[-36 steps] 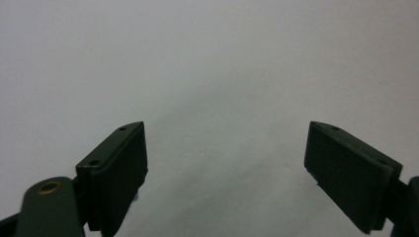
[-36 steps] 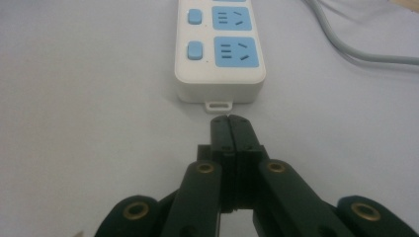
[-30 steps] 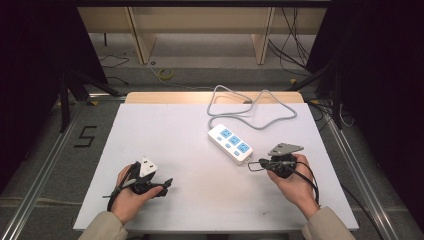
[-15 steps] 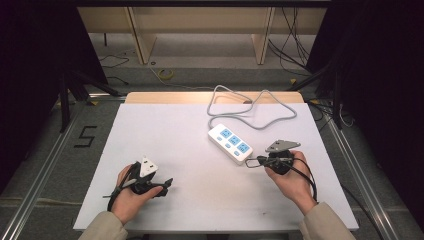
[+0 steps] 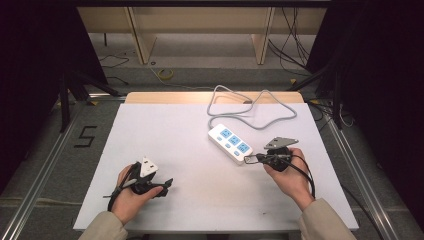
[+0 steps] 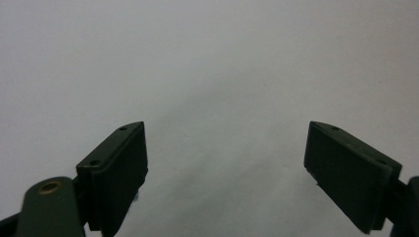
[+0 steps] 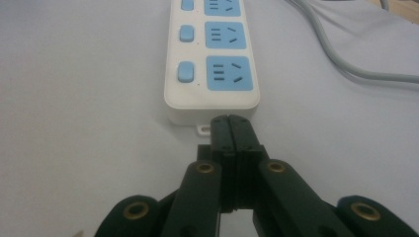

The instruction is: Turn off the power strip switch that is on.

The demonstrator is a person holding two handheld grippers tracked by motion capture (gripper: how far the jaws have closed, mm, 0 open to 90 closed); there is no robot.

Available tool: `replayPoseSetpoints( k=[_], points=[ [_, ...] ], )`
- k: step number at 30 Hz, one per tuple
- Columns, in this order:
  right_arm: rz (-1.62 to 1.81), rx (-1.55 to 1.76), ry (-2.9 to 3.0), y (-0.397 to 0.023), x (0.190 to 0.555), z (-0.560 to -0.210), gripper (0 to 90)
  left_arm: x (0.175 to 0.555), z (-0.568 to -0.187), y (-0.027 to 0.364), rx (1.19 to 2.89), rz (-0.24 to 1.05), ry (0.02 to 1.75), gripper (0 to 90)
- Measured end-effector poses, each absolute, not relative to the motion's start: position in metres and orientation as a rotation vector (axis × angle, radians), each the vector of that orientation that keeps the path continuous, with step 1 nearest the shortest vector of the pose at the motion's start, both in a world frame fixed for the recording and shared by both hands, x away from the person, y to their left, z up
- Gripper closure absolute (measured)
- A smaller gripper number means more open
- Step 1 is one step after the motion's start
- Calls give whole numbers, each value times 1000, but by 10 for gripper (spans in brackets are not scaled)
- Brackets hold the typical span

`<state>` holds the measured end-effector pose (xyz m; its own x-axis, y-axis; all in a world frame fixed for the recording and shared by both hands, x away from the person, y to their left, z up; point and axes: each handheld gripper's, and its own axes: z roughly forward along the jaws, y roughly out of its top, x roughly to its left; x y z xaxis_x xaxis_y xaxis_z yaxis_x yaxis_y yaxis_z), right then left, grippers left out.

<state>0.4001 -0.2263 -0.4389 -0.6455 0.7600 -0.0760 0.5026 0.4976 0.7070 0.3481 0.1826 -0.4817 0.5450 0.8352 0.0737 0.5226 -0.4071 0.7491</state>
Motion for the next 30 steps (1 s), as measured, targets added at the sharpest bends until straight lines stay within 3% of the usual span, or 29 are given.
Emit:
replayPoseSetpoints(
  k=[30],
  points=[
    [911, 1039, 2388, -211, 419, -431, 900, 348, -482, 183, 2095, 589, 1087, 165]
  ],
)
